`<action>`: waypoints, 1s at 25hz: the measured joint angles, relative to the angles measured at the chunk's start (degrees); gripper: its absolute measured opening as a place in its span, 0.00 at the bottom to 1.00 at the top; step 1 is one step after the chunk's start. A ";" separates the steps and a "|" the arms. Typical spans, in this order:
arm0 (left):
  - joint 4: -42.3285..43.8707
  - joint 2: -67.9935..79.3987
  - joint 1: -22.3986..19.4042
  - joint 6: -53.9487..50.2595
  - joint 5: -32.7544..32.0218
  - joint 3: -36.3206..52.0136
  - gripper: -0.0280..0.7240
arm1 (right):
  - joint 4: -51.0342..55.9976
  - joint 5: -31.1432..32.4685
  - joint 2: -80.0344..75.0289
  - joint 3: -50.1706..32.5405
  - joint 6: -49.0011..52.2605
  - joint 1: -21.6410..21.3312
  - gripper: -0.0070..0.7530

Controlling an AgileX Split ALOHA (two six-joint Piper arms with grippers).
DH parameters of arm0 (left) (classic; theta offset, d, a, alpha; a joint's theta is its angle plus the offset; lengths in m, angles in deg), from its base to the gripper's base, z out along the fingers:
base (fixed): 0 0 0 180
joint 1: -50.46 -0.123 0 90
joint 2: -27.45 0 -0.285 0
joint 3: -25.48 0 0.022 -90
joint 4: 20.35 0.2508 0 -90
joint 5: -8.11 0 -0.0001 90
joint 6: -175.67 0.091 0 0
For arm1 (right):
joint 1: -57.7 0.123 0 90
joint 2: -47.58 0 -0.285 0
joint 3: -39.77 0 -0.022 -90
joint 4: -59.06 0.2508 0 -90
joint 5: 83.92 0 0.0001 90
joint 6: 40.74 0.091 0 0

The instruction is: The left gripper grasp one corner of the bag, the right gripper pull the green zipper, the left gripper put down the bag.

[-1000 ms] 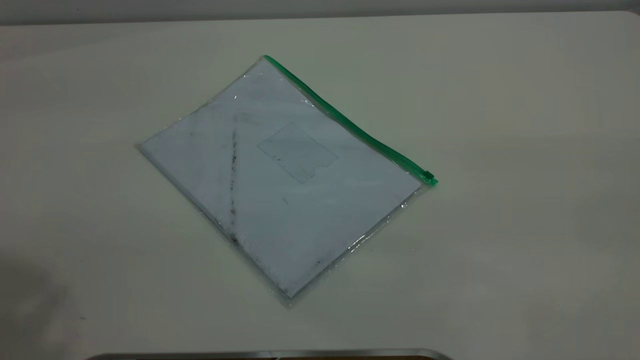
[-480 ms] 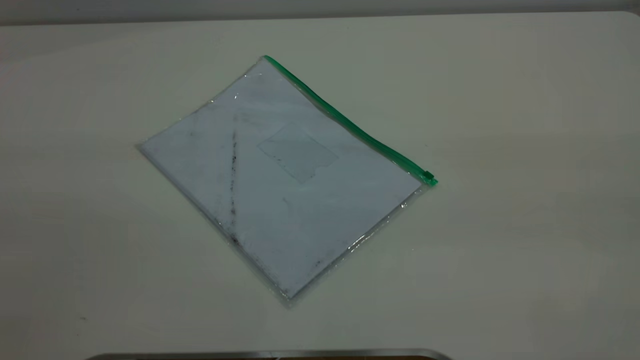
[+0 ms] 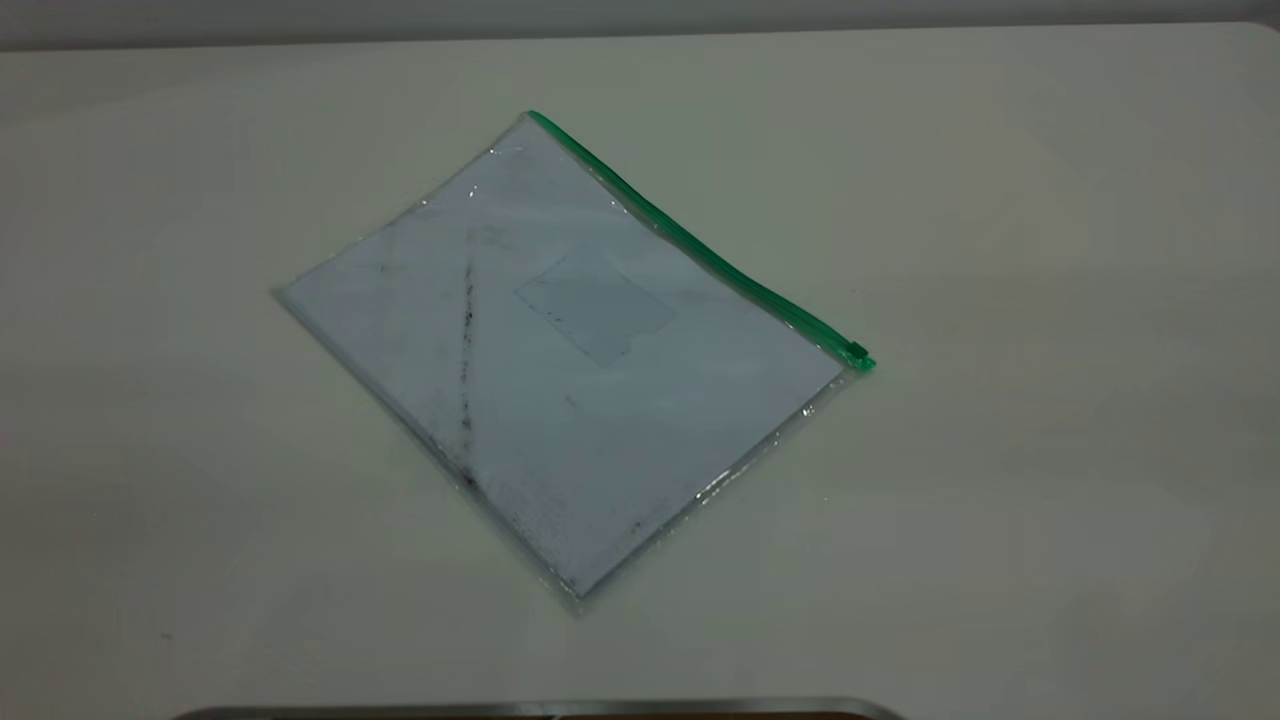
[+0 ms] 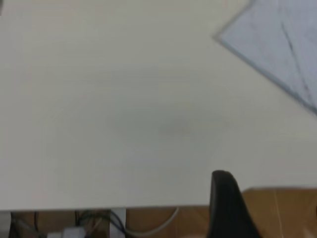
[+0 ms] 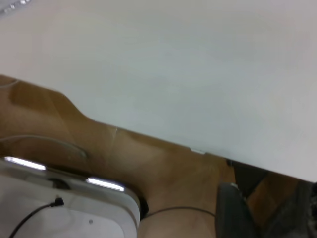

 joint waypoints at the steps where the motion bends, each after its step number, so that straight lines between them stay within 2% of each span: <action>1: 0.00 -0.70 0.00 -0.28 0.00 0.00 0.66 | 0.06 0.00 1.15 0.00 0.00 -1.26 0.53; 6: 0.00 -1.27 0.00 -0.40 0.00 0.00 0.65 | -0.05 0.13 12.98 0.00 0.00 -10.14 0.53; 10: 0.00 -1.27 0.00 -0.47 0.00 0.00 0.65 | -0.17 0.59 25.17 0.00 0.00 -13.05 0.53; 14: 0.00 -1.27 0.08 -0.46 0.00 0.00 0.65 | -0.19 1.24 28.90 0.00 0.00 -13.58 0.53; 19: -0.11 -1.27 3.73 -0.45 0.00 0.00 0.65 | -0.19 1.24 28.90 0.00 0.00 -13.58 0.53; 25: -0.11 -1.27 4.21 -0.46 0.00 0.00 0.65 | -0.19 1.24 28.90 0.00 0.00 -13.58 0.53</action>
